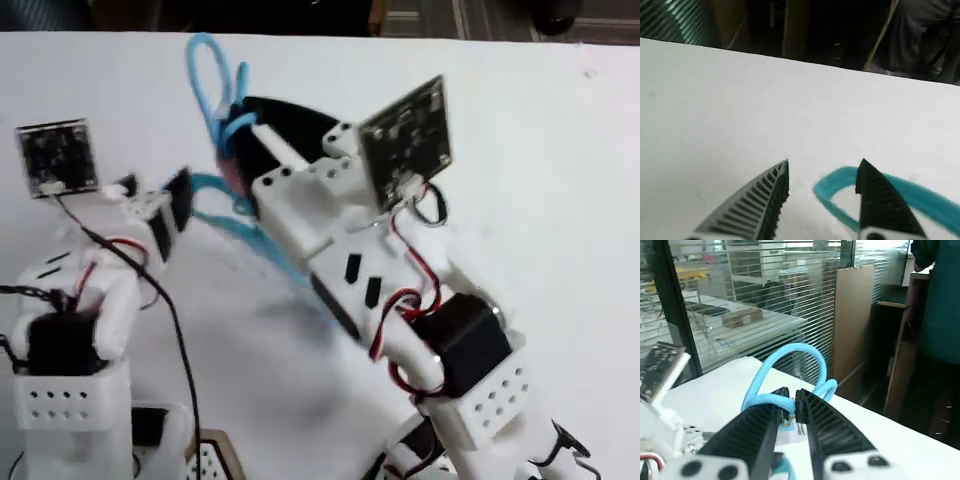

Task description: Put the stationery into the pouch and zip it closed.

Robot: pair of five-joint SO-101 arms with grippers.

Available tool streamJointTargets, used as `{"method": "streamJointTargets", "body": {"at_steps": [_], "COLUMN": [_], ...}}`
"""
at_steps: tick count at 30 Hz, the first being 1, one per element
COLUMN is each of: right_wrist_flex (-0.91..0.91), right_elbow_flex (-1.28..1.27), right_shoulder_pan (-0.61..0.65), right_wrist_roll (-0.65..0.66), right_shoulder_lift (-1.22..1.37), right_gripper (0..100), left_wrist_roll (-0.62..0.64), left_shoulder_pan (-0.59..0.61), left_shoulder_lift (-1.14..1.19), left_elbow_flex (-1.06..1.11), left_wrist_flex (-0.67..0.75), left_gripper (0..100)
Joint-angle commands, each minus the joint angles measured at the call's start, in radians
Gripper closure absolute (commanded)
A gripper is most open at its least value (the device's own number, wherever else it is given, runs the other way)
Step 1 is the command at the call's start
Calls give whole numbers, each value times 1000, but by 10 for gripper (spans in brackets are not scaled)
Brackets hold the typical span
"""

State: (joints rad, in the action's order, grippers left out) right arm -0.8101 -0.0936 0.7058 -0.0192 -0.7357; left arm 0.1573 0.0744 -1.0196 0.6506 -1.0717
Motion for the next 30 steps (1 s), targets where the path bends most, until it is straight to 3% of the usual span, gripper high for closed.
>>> {"method": "streamJointTargets", "body": {"at_steps": [1,6,11,17,22,26,30], "right_wrist_flex": [-5,84,139,142,142,143,134], "right_elbow_flex": [48,52,52,54,48,48,49], "right_shoulder_pan": [-1,-84,-124,-117,-122,-120,-122], "right_wrist_roll": [9,-32,-52,-52,-52,-52,-48], "right_shoulder_lift": [2,77,156,179,182,182,163], "right_gripper": [982,982,982,982,982,982,982], "left_wrist_roll": [41,41,46,57,114,44,-80], "left_shoulder_pan": [-73,-65,44,139,148,147,120], "left_shoulder_lift": [2,39,162,263,268,226,189], "left_elbow_flex": [-14,-74,-287,-666,-950,-959,-818], "left_wrist_flex": [8,2,-95,-414,-706,-718,-713], "left_gripper": [766,766,764,763,749,732,732]}}
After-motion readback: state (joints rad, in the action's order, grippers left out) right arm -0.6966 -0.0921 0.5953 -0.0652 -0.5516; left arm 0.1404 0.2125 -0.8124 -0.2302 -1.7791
